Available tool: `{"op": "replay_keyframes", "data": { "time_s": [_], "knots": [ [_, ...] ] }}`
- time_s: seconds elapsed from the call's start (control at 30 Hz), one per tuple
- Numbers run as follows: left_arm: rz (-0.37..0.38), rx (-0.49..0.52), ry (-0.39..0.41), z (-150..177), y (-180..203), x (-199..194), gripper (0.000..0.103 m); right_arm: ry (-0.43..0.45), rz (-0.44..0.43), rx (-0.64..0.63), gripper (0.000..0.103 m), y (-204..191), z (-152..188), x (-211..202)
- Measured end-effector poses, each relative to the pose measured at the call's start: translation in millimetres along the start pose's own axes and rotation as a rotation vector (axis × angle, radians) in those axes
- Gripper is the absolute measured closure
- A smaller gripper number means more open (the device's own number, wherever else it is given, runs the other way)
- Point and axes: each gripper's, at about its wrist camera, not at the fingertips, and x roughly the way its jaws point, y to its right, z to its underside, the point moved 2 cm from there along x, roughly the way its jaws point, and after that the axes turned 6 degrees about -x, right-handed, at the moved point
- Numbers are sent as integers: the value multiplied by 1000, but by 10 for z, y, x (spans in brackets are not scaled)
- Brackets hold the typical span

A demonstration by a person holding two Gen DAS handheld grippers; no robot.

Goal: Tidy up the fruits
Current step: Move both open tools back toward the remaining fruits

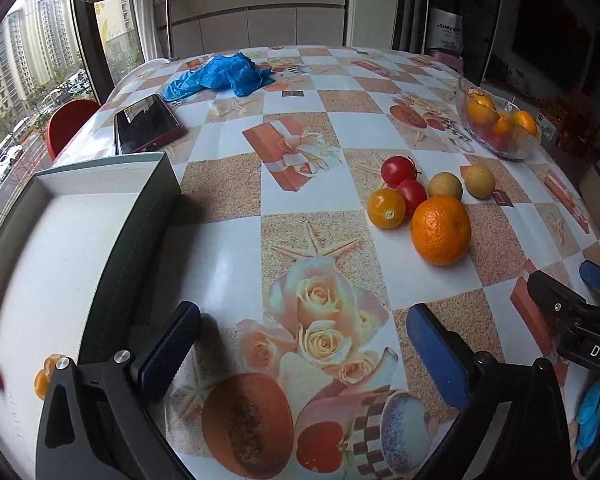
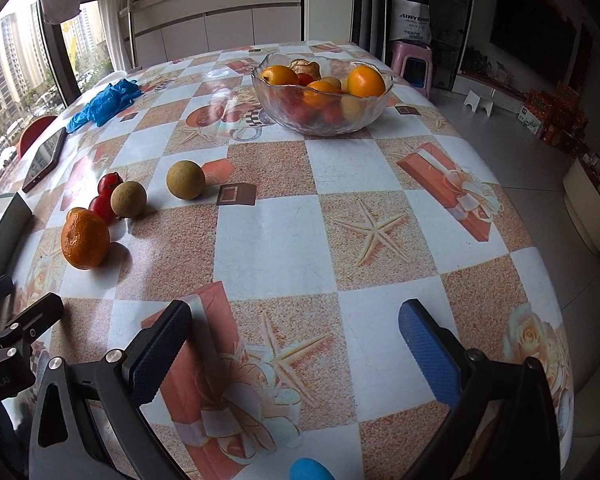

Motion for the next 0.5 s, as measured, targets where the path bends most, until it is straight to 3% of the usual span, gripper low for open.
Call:
{"op": "replay_keyframes", "data": {
  "time_s": [0.5],
  "knots": [
    [0, 0, 0, 5, -7, -8, 0, 0, -1, 0, 0, -1, 0, 0]
  ]
}}
